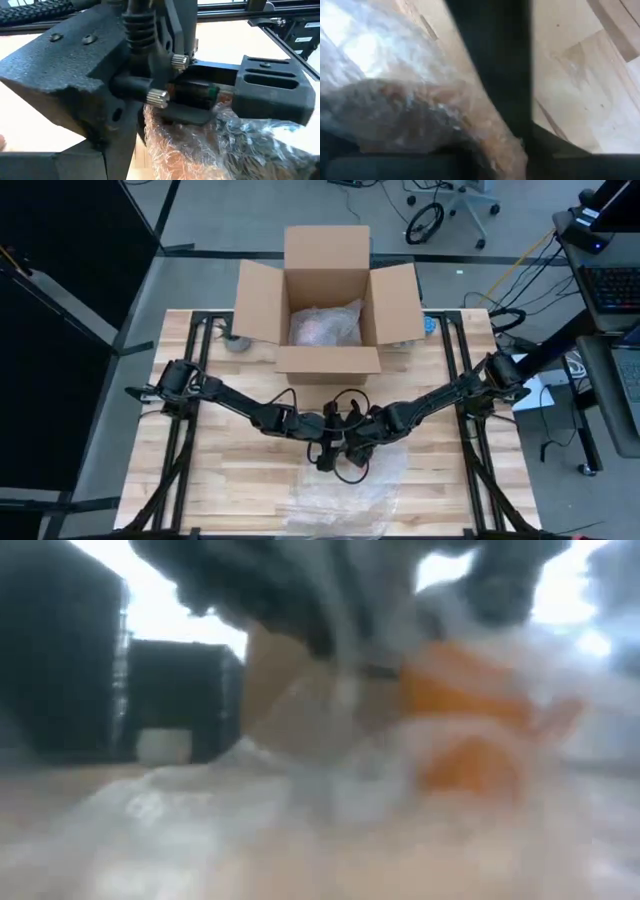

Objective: Wrap mug
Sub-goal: Wrap the orange mug with transparent bubble wrap

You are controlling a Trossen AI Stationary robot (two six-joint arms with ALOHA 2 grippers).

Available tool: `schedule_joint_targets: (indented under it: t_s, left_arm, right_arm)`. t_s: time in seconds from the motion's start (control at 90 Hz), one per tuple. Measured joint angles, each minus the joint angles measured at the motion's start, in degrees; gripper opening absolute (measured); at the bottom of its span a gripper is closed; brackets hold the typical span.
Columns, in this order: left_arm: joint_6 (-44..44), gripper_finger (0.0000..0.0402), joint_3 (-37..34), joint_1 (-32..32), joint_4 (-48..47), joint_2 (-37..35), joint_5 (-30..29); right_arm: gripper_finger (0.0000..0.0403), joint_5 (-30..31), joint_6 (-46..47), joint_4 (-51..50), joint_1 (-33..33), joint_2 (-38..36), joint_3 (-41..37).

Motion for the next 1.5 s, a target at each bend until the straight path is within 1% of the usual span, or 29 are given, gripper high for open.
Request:
schedule_joint_targets:
  t_s: [0.067, 0.111, 0.211, 0.344, 0.456, 0.711, 0.911, 1.022, 1.233, 1.4, 1.5]
  left_arm:
    - [0.01, 0.0238, -0.04, 0.0, -0.16, 0.0, -0.02]
    - [0.14, 0.0238, -0.04, 0.0, -0.19, 0.0, 0.01]
    - [0.36, 0.0238, 0.02, 0.21, -0.12, -0.29, -0.08]
    - [0.61, 0.0238, 0.0, 0.59, -1.29, -1.76, -2.59]
    - [1.21, 0.0238, -0.15, 0.88, -4.29, -3.8, -4.7]
    - [1.18, 0.0238, -0.34, 0.96, -9.99, -8.77, -5.44]
    - [0.56, 0.0238, -0.26, 0.25, -18.82, -13.44, -5.37]
    - [-0.15, 0.0238, -0.15, -0.73, -23.98, -14.99, -3.87]
    - [-3.99, 0.0238, -0.15, -4.83, -33.99, -18.16, -2.88]
    - [-4.24, 0.0238, -0.15, -11.09, -41.47, -18.51, -2.01]
    - [-4.63, 0.0238, -0.04, -14.2, -45.39, -17.61, 0.09]
  right_arm:
    - [0.0186, 0.16, -1.37, -0.53, -0.14, -0.02, 0.0]
    - [0.0205, 0.41, -1.94, -1.28, -0.43, -0.02, 0.03]
    - [0.0225, 1.62, -3.25, -3.76, -1.24, 0.04, 0.22]
    - [0.022, 2.72, -6.3, -5.06, -2.78, 0.0, 0.26]
    - [0.0212, 2.85, -8.02, -5.19, -3.9, 0.0, 0.24]
    - [0.0211, 3.6, -9.71, -6.94, -4.45, -0.5, 0.07]
    - [0.021, 6.05, -8.99, -8.89, -4.55, -1.62, 0.02]
    - [0.021, 7.54, -6.23, -9.56, -4.75, -2.55, -0.09]
    - [0.021, 12.41, -0.71, -14.52, -4.88, -3.46, -0.04]
    - [0.021, 12.83, -0.12, -15.7, -5.09, -3.54, -0.02]
    - [0.021, 12.71, -0.5, -15.41, -5.08, -3.54, -0.02]
